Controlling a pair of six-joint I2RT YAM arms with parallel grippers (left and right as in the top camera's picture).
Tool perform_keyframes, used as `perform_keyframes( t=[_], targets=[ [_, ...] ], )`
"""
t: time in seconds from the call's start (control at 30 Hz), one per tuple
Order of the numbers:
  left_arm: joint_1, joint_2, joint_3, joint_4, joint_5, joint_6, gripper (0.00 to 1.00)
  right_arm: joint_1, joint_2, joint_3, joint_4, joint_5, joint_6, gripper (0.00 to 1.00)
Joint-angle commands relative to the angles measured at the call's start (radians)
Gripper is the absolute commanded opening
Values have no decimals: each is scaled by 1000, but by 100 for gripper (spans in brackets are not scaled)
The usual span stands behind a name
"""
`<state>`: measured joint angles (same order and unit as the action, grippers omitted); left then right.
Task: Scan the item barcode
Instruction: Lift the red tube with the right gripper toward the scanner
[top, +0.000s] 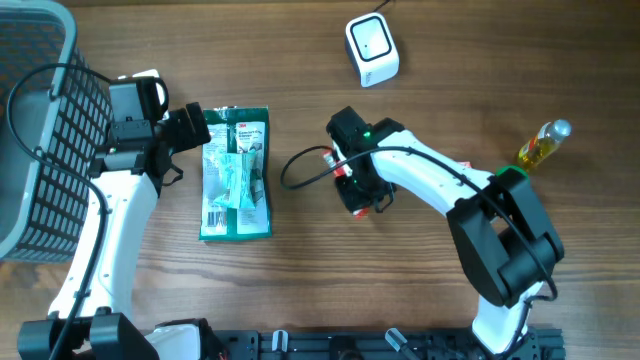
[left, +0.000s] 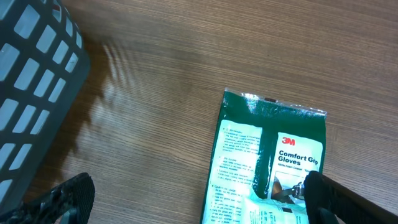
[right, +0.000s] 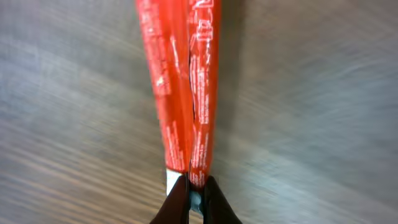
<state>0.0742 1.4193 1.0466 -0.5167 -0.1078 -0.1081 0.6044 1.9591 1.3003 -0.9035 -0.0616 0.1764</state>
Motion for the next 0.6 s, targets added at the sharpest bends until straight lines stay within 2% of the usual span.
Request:
perform_keyframes(
  t=[0.0,0.1,0.13,0.17,0.27,0.43,0.57],
  targets=[
    [6,-11,8,3,-6,19,100,-9,-133,36,18,90,-39,4],
    [6,-11,8,3,-6,19,100,-9,-197,36,12,19,-190,4],
    [6,-11,8,3,-6,19,100,-9,-216,36,0,-29,-264,4],
    [6,-11,8,3,-6,19,100,-9,-246,36,-39,-132,-408,4],
    [6,-11,8,3,-6,19,100,-9,-265,36,-122,-210,-602,4],
    [6,-11,8,3,-6,19,100,-9,-264,34,-195,-210,-813,4],
    [6,-11,8,3,-6,19,100,-8,-263,34,-142,-221,-826,4]
  ],
)
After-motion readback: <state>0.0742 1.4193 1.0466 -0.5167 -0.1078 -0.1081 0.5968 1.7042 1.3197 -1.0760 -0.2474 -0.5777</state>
